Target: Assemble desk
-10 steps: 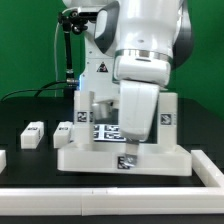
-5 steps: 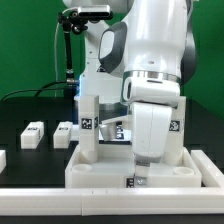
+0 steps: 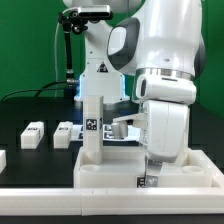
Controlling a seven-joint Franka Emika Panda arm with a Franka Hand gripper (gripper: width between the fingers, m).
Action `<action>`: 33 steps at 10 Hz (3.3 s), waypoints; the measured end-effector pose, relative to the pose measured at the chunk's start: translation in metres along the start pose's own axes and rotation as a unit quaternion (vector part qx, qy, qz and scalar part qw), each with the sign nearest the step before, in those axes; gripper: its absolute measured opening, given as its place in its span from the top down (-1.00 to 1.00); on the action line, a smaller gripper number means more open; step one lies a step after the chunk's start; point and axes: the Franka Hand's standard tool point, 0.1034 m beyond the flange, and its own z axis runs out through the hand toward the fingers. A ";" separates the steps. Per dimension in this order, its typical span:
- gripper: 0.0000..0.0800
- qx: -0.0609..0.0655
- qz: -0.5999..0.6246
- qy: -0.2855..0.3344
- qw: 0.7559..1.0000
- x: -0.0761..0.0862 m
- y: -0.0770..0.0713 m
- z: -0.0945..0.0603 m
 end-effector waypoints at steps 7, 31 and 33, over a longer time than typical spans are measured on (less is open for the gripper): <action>0.77 0.009 0.016 -0.005 1.000 0.002 0.006 -0.008; -0.62 0.046 0.073 -0.046 0.995 -0.052 0.044 -0.069; -0.62 0.044 0.148 -0.050 0.987 -0.053 0.042 -0.066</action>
Offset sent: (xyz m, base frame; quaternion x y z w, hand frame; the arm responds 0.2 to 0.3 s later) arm 0.0187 0.0236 0.0191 -0.0297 -0.0247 0.0249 0.9989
